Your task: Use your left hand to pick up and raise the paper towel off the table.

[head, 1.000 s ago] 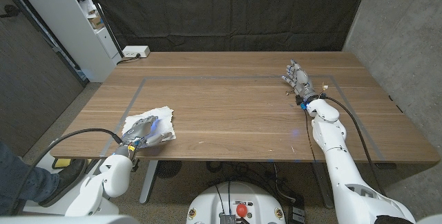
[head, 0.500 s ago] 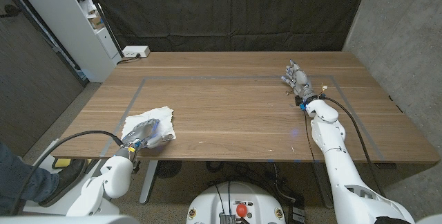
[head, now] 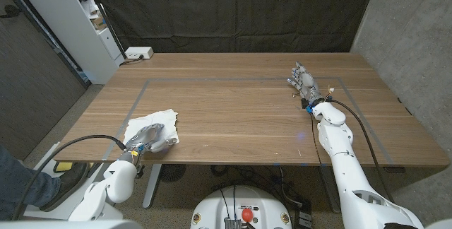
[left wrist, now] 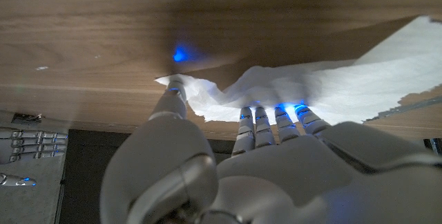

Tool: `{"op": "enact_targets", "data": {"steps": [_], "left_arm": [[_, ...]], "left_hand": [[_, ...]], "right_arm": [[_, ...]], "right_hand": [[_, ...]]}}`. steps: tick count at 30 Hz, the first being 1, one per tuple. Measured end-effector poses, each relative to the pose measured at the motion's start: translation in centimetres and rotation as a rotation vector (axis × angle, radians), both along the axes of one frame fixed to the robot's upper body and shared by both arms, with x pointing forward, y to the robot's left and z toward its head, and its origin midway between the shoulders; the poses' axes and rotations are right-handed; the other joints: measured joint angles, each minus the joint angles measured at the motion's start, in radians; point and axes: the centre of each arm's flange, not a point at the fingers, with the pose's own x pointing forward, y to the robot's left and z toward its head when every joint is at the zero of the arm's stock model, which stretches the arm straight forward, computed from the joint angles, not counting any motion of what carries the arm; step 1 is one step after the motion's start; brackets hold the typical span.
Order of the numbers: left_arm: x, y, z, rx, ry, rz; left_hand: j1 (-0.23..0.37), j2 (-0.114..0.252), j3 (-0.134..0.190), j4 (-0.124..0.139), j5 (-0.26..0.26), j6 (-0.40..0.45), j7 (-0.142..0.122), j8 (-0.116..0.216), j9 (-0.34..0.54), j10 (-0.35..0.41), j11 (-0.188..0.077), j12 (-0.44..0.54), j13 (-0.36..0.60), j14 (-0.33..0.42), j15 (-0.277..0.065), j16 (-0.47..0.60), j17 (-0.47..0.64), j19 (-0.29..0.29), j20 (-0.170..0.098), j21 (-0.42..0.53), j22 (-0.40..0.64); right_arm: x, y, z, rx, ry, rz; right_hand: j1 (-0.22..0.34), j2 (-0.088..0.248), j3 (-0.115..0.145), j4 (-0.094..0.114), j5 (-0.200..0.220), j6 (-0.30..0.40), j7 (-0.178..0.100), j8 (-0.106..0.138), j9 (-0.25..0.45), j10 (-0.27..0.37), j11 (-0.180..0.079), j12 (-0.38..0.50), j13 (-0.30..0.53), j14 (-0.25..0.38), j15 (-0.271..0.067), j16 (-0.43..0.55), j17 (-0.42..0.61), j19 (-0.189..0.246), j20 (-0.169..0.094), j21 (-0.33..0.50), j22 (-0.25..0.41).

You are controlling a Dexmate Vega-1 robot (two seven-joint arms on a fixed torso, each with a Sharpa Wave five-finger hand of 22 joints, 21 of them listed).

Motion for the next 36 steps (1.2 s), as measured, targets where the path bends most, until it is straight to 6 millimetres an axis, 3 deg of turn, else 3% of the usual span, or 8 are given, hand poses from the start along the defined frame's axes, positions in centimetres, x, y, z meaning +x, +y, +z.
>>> {"op": "enact_targets", "data": {"steps": [8,11,16,20,26,29,36], "left_arm": [[0.14,-0.21,-0.19,-0.011,0.013,0.004],[0.14,-0.28,-0.15,-0.016,0.016,0.007],[0.12,-0.51,-0.09,-0.023,0.018,0.006],[0.09,-0.69,0.02,-0.025,0.015,0.003],[0.1,-0.53,-0.29,-0.053,0.037,0.011],[0.09,-0.49,-0.39,-0.068,0.041,0.013],[-0.03,-0.55,-0.61,-0.087,0.045,0.014]], "left_hand": [[0.114,0.015,0.025,-0.005,-0.019,0.098,-0.009,0.008,0.004,0.107,-0.018,0.019,0.0,0.122,-0.023,0.01,-0.001,0.088,-0.051,0.041,0.001],[0.15,0.015,0.027,-0.004,-0.024,0.132,-0.015,0.008,0.005,0.147,-0.027,0.023,0.0,0.164,-0.051,0.021,-0.002,0.119,-0.078,0.055,0.001],[0.189,0.026,0.029,-0.001,-0.027,0.165,-0.023,0.008,0.005,0.19,-0.045,0.024,0.0,0.202,-0.089,0.025,-0.001,0.156,-0.115,0.073,0.001],[0.222,0.038,0.033,-0.005,-0.027,0.185,-0.021,0.008,0.009,0.208,-0.045,0.025,0.0,0.211,-0.098,0.025,-0.001,0.181,-0.14,0.077,0.001],[0.299,0.067,0.044,-0.008,-0.02,0.234,-0.023,0.016,0.009,0.243,-0.079,0.036,0.0,0.253,-0.14,0.025,-0.001,0.222,-0.181,0.077,0.001],[0.339,0.084,0.044,-0.008,-0.017,0.261,-0.043,0.028,0.011,0.268,-0.104,0.045,0.0,0.278,-0.165,0.025,-0.002,0.251,-0.21,0.077,0.001],[0.392,0.106,0.052,-0.008,-0.012,0.294,-0.066,0.039,0.018,0.278,-0.115,0.05,0.0,0.285,-0.173,0.025,-0.002,0.252,-0.212,0.077,0.001]], "right_arm": [[0.02,0.06,-0.03,0.0,0.001,0.001],[0.05,0.08,-0.12,0.001,0.003,0.001],[0.08,0.09,-0.19,0.003,0.004,0.003],[0.07,0.09,-0.18,0.004,0.004,0.004],[0.06,0.05,-0.45,0.006,0.007,0.005],[0.03,0.09,-0.66,0.008,0.01,0.006],[-0.07,0.14,-0.77,0.009,0.009,0.008]], "right_hand": [[0.0,0.0,-0.002,-0.002,0.0,0.0,0.0,0.0,0.0,0.0,0.0,0.0,0.0,0.0,0.0,0.0,0.0,0.0,0.0,-0.004,0.0],[0.0,0.0,-0.004,-0.004,0.0,0.0,0.0,0.0,0.0,0.0,0.0,0.0,0.0,0.0,0.0,0.0,0.0,0.0,0.0,-0.007,0.0],[0.005,0.005,-0.004,-0.004,0.0,0.0,0.0,0.0,0.0,0.0,0.0,0.0,0.0,0.0,0.0,0.0,0.0,0.0,0.0,-0.007,0.0],[0.005,0.005,-0.004,-0.004,0.0,0.0,0.0,0.0,0.0,0.0,0.0,0.0,0.0,0.0,0.0,0.0,0.0,0.0,0.0,-0.011,0.0],[0.005,0.006,-0.004,-0.004,0.0,0.0,0.0,0.0,0.0,0.0,0.0,0.0,0.0,0.0,0.0,0.0,0.0,0.003,0.004,-0.012,0.0],[0.0,0.011,-0.004,-0.004,0.0,0.0,0.0,0.0,0.0,0.0,0.0,0.0,0.0,0.0,0.0,0.0,0.0,0.004,0.004,-0.015,0.0],[0.0,0.011,-0.004,-0.004,0.0,0.0,0.0,0.0,0.0,0.0,0.0,0.0,0.0,0.0,0.0,0.0,0.0,0.004,0.004,-0.015,0.0]]}}
